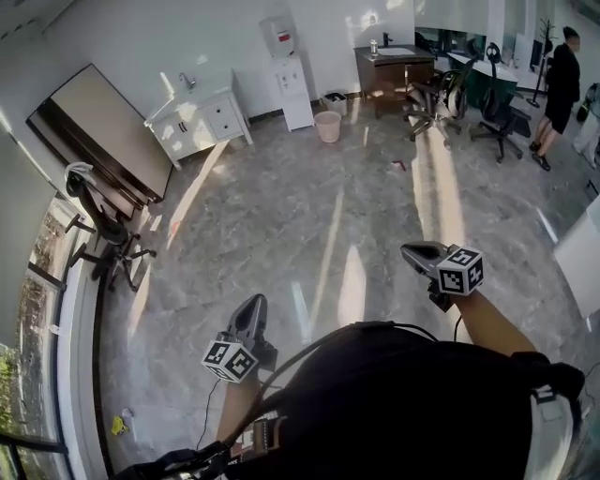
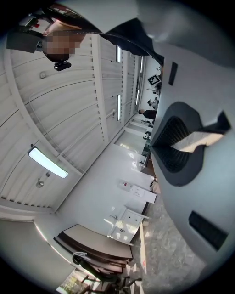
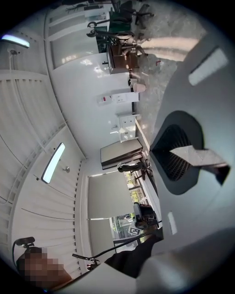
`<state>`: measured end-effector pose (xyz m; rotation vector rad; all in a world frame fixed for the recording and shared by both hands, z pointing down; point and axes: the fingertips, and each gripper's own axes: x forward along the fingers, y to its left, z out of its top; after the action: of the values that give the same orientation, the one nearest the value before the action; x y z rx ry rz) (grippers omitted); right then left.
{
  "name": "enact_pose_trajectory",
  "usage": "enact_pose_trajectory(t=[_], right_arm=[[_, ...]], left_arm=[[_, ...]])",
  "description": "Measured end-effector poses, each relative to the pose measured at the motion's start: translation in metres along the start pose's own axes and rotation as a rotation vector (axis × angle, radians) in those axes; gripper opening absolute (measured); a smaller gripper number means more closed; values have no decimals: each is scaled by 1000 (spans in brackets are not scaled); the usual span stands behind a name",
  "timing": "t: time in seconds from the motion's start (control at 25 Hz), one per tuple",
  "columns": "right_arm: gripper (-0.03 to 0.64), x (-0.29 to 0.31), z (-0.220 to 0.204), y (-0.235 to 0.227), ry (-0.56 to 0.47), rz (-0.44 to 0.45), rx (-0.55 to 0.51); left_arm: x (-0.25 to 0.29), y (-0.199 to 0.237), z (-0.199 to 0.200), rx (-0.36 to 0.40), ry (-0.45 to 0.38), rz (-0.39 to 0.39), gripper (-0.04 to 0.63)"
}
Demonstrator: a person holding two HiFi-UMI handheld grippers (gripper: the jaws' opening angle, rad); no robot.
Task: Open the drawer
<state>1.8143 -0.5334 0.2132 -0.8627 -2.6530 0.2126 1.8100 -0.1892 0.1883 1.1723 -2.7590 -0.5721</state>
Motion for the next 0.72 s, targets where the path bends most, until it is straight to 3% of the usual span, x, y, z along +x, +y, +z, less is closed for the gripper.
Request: enact_pose_trajectory(t=[0.44, 0.72], right_arm=[[2, 146, 33, -5, 59, 188, -38], [2, 216, 56, -59, 74, 268, -36]], left_arm=[[-26, 89, 21, -7, -59, 225, -9], [28, 133, 37, 12, -63, 306, -9]])
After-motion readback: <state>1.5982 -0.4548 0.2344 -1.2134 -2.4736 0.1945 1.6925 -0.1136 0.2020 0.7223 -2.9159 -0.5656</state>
